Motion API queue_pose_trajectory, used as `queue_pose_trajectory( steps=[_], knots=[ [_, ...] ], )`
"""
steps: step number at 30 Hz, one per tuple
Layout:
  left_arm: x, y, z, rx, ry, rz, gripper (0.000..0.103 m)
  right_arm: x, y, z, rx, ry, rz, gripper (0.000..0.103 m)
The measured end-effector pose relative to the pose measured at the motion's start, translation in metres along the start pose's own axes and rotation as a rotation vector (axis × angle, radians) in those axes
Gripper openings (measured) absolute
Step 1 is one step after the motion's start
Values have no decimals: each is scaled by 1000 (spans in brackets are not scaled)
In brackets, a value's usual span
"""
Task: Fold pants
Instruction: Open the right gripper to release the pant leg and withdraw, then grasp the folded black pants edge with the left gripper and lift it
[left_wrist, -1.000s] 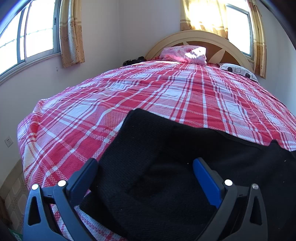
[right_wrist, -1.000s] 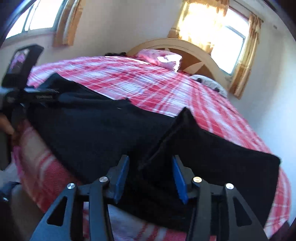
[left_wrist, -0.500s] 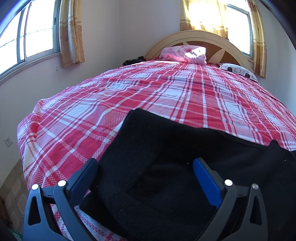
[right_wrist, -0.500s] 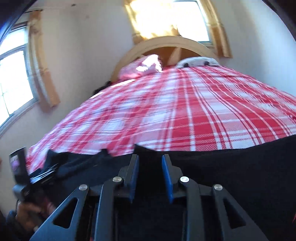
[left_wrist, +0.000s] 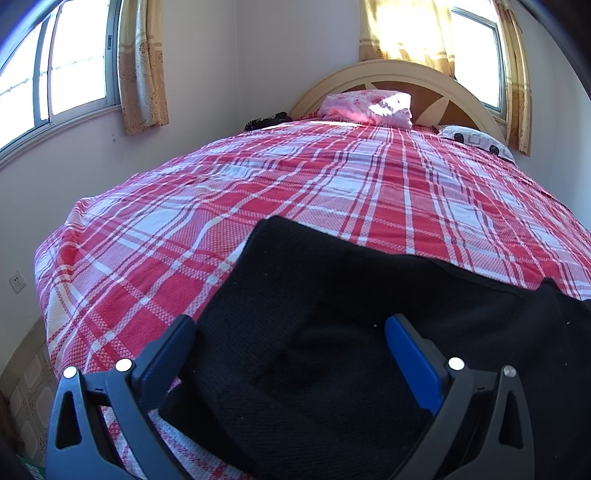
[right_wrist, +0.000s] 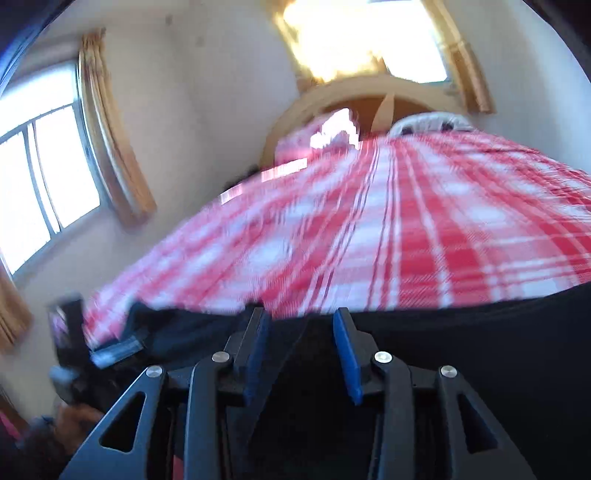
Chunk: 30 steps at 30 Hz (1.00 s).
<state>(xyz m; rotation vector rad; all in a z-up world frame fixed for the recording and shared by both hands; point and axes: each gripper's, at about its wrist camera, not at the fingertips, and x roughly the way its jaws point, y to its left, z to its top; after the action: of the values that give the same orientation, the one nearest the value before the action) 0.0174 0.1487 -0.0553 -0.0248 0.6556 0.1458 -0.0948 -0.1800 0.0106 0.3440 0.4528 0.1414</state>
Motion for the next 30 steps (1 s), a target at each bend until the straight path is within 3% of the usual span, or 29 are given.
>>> queue_pose_trajectory(
  steps=[2,5,10,12,19,21,23,25,30],
  knots=[
    [0,1,0,0,0,1,103,-35,-17,11,33,-95,-70,40],
    [0,0,0,0,-1,1,103,-75,-63,12,149,-161,-178,40],
    [1,1,1,1,1,4,103,-73,-136,-13,336,-78,-238,38],
    [1,1,1,1,2,4,103,-67,-157,-24,409,-96,-182,38],
    [1,1,1,1,1,4,103,-76,-138,-14,327,-87,-233,38],
    [1,0,1,2,-1,7,103,-97,-130,-11,320,-193,-209,38],
    [2,2,1,2,-2,7,103,-104,-129,-11,310,-221,-238,41],
    [2,3,1,0,-3,5,103,-86,-142,-16,341,-124,-306,42],
    [2,5,1,-2,-3,-3,103,-73,-132,-17,247,-102,-387,46]
  ],
)
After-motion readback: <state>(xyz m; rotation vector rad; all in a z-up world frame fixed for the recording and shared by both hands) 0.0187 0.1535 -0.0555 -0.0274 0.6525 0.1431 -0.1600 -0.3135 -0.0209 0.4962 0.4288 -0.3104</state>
